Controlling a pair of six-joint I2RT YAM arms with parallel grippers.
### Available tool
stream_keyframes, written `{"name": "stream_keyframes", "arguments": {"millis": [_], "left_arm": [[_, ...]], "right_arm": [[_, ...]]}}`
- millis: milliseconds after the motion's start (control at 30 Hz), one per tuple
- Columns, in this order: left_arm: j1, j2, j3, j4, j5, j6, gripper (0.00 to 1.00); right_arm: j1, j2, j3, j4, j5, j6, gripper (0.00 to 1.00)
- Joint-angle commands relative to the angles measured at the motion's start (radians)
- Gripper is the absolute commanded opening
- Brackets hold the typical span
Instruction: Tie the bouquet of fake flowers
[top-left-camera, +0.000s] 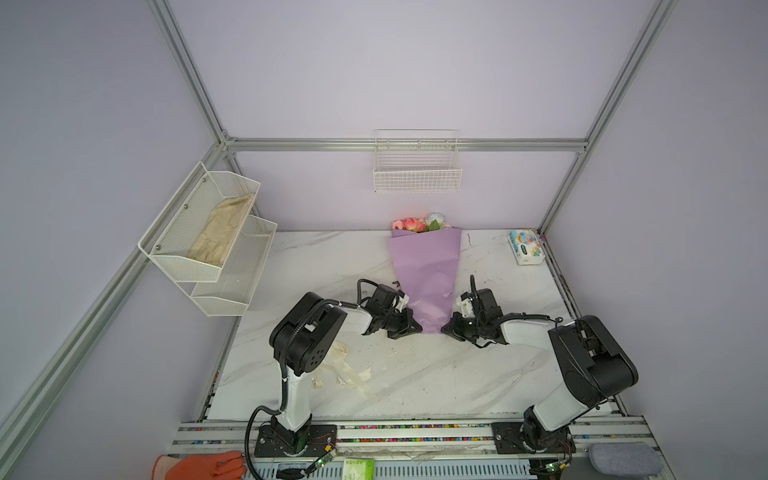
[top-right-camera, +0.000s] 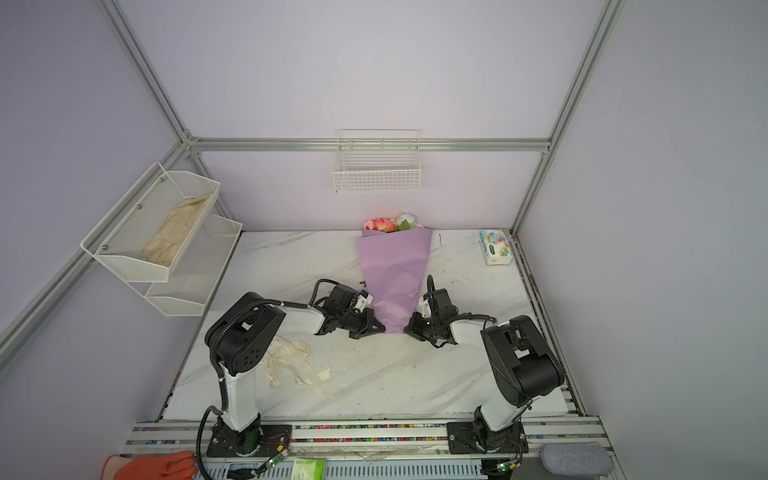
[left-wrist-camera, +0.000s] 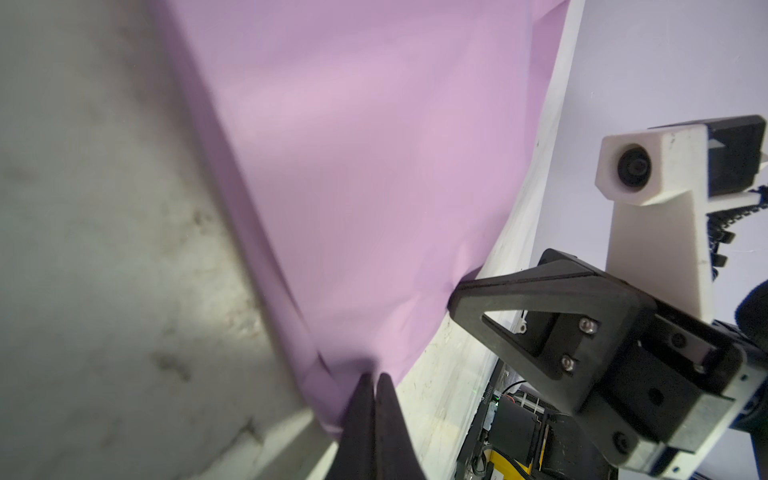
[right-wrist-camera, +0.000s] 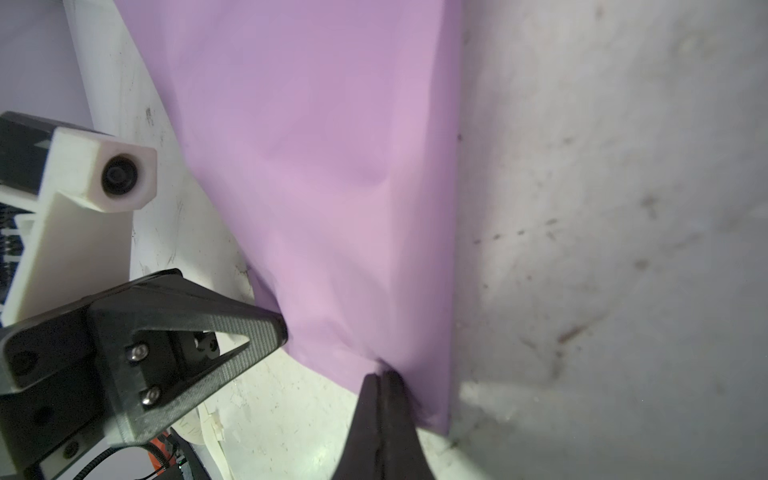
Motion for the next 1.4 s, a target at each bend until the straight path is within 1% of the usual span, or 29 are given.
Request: {"name": "stream_keyframes", "arguments": {"millis": [0,133,200,300,400,467,533,633,667,733,767,800,833,867,900,933,1000,1033,1100,1133,1200,1233,1267,1300,1367], "left_arm": [[0.009,-0.037,-0.008,-0.041,-0.012,-0.013,0.05],[0.009,-0.125,0.027,-0.041,0.016,0.004,0.11],[0.009,-0.175,0.045,-0.079,0.009,0.023,0.15],[0.01,-0.256,0.049,-0.182,-0.061,0.069,0.22],[0.02,-0.347,0.011,-0.271,-0.154,0.106,0.23],[0.041,-0.426,-0.043,-0.319,-0.216,0.112,0.25],[0.071,-0.502,-0.111,-0.332,-0.235,0.098,0.26],[0.121,-0.645,-0.212,-0.353,-0.263,0.082,0.27],[0.136,-0.692,-0.239,-0.376,-0.28,0.081,0.28],[0.161,-0.775,-0.278,-0.445,-0.338,0.074,0.32],[0.172,-0.815,-0.294,-0.489,-0.379,0.058,0.33],[0.183,-0.847,-0.307,-0.524,-0.414,0.053,0.34],[0.198,-0.882,-0.32,-0.558,-0.432,0.055,0.34],[0.218,-0.915,-0.325,-0.594,-0.442,0.06,0.34],[0.227,-0.942,-0.33,-0.621,-0.457,0.062,0.37],[0.235,-0.971,-0.333,-0.661,-0.491,0.062,0.4],[0.249,-1.022,-0.343,-0.724,-0.553,0.057,0.44],[0.263,-1.047,-0.348,-0.753,-0.577,0.053,0.46],[0.291,-1.093,-0.349,-0.809,-0.615,0.049,0.47],[0.308,-1.122,-0.349,-0.836,-0.642,0.046,0.52],[0.339,-1.172,-0.343,-0.898,-0.703,0.037,0.59],[0.357,-1.197,-0.338,-0.932,-0.733,0.035,0.64],[0.377,-1.22,-0.329,-0.971,-0.765,0.028,0.71],[0.394,-1.235,-0.321,-1.002,-0.789,0.023,0.77],[0.438,-1.269,-0.303,-1.063,-0.836,0.021,0.85]], "right_arm": [[-0.019,-0.067,0.034,-0.092,0.046,-0.008,0.0],[-0.02,-0.132,0.078,-0.088,-0.027,-0.032,0.05],[-0.02,-0.159,0.086,-0.099,-0.03,-0.029,0.08],[-0.019,-0.21,0.079,-0.092,-0.039,-0.015,0.13],[0.0,-0.261,0.072,-0.079,-0.052,0.0,0.17],[0.039,-0.294,0.069,-0.08,-0.023,0.008,0.21],[0.094,-0.305,0.079,-0.102,0.02,0.007,0.22],[0.177,-0.309,0.099,-0.162,0.121,0.012,0.26],[0.206,-0.311,0.101,-0.16,0.133,0.021,0.26],[0.275,-0.314,0.09,-0.118,0.141,0.062,0.26],[0.322,-0.315,0.088,-0.096,0.169,0.071,0.26],[0.354,-0.311,0.096,-0.113,0.209,0.071,0.27],[0.38,-0.305,0.116,-0.163,0.275,0.071,0.27],[0.394,-0.304,0.127,-0.192,0.314,0.072,0.27],[0.406,-0.306,0.129,-0.189,0.324,0.068,0.27],[0.433,-0.301,0.137,-0.167,0.31,0.051,0.29],[0.512,-0.256,0.171,-0.133,0.288,0.02,0.32],[0.566,-0.202,0.203,-0.126,0.284,0.0,0.33],[0.67,-0.093,0.276,-0.142,0.336,-0.029,0.35],[0.72,-0.032,0.322,-0.152,0.366,-0.049,0.36],[0.815,0.078,0.408,-0.176,0.452,-0.079,0.37],[0.858,0.123,0.438,-0.157,0.484,-0.106,0.38],[0.896,0.161,0.464,-0.129,0.501,-0.133,0.39],[0.925,0.188,0.483,-0.112,0.527,-0.152,0.39],[0.966,0.244,0.524,-0.102,0.582,-0.186,0.41]]}}
